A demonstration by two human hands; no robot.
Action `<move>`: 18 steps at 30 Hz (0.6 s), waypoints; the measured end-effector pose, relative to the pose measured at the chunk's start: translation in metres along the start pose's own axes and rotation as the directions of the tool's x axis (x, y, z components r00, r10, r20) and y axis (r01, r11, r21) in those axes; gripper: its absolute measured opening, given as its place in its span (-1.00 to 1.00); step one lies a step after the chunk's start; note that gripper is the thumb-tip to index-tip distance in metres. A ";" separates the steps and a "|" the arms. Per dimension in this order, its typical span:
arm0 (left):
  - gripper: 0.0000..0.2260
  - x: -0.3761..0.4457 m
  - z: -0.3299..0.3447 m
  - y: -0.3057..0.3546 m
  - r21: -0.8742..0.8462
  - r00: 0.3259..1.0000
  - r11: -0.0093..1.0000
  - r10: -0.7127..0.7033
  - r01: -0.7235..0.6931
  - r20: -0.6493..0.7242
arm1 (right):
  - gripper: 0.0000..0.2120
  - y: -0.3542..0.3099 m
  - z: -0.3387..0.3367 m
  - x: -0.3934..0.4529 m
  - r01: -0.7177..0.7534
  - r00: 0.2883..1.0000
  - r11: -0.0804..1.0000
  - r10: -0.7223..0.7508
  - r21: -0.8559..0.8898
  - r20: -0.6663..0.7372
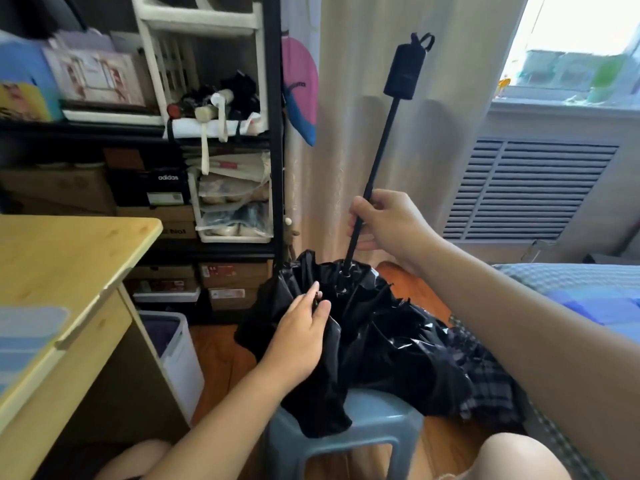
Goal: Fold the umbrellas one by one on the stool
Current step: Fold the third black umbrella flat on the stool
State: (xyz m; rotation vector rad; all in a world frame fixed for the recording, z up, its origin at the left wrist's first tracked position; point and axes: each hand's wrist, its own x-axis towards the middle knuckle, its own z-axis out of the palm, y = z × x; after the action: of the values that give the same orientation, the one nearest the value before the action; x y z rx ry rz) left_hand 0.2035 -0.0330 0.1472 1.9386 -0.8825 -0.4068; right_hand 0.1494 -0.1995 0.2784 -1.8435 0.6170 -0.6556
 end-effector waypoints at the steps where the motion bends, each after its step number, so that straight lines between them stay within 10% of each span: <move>1: -0.52 0.010 0.001 0.005 -0.007 1.000 1.000 -0.004 0.004 0.022 | -0.75 -0.002 0.001 -0.001 0.001 1.000 1.000 -0.001 -0.005 0.017; 13: -0.70 0.036 -0.007 0.010 0.061 0.993 0.998 -0.022 0.015 0.116 | -0.69 0.001 -0.006 -0.035 0.069 0.992 0.970 -0.042 -0.233 0.120; 18: -0.57 0.043 -0.018 -0.001 0.143 0.982 0.989 -0.046 0.019 0.182 | -0.65 0.058 -0.016 -0.088 0.247 0.916 0.800 -0.008 -0.547 0.402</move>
State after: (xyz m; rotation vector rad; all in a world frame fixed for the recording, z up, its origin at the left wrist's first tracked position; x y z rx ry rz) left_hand 0.2440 -0.0522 0.1589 2.0714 -1.0235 -0.5643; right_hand 0.0689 -0.1698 0.2152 -2.5381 0.4577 -0.1649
